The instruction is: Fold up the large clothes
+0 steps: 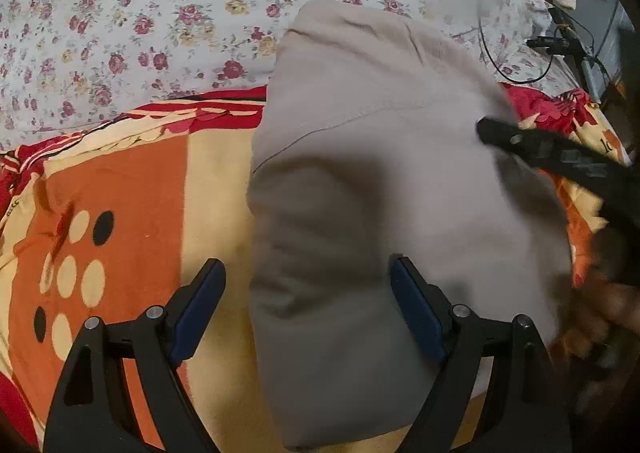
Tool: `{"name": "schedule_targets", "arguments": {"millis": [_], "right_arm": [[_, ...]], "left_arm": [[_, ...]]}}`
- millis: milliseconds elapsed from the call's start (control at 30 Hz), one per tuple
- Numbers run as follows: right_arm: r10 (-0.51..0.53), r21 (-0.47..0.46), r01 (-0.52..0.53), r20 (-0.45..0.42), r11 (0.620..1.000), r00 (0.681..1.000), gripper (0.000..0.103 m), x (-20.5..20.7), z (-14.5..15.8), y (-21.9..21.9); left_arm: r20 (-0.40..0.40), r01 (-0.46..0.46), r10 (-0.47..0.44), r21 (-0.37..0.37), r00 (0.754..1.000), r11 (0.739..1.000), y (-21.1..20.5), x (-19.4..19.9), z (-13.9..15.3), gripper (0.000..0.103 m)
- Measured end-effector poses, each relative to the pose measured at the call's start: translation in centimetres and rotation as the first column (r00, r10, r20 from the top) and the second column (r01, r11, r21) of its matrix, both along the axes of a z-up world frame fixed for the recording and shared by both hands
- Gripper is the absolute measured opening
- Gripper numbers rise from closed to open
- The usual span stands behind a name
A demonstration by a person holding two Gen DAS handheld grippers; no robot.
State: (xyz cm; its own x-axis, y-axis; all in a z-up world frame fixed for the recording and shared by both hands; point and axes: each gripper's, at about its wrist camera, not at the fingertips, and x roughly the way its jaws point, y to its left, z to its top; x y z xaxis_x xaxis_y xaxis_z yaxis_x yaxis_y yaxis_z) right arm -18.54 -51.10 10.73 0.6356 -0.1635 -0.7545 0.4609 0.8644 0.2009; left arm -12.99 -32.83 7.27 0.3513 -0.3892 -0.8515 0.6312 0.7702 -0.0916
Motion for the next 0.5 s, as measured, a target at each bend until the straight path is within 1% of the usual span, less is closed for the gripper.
{"name": "schedule_targets", "arguments": {"millis": [33,100,167,267,300,400,467,500], "right_arm": [[-0.030,0.003,0.030,0.002,1.000,1.000,0.033,-0.3,-0.9,-0.6],[-0.098,0.040,0.097,0.013,0.994,0.995,0.034,-1.0,-2.8,-2.1],[-0.115,0.063,0.114,0.012,0.991,0.993,0.037,-1.6,-3.6,-3.0],[-0.117,0.073,0.117,-0.008,0.990,0.993,0.041,-2.8,-2.6,-3.6],[-0.120,0.074,0.120,-0.005,0.990,0.993,0.046,-3.2,-1.9,-3.6],[-0.105,0.086,0.100,0.049,0.991,0.993,0.048,-5.1,0.1,-3.1],[-0.079,0.073,0.074,0.067,0.995,0.995,0.056,-5.7,0.4,-2.2],[-0.067,0.066,0.063,0.060,0.996,0.996,0.063,-5.7,0.0,-1.8]], "left_arm": [[-0.002,0.002,-0.002,-0.001,1.000,1.000,0.0,0.0,-0.1,0.085],[-0.006,0.001,-0.001,-0.005,1.000,1.000,-0.2,0.0,-0.2,0.085],[-0.003,-0.003,0.003,0.000,1.000,1.000,-0.3,0.0,-0.3,0.085],[0.009,-0.003,0.003,0.006,1.000,1.000,-0.4,-0.1,-0.2,0.085],[0.009,-0.005,0.005,0.007,1.000,1.000,-0.4,-0.1,-0.2,0.085],[0.001,-0.012,0.012,0.003,1.000,1.000,-0.3,0.0,-0.3,0.085],[-0.001,-0.015,0.015,-0.001,1.000,1.000,-0.3,0.0,-0.3,0.085],[-0.004,-0.014,0.014,-0.004,1.000,1.000,-0.3,0.0,-0.3,0.085]]}}
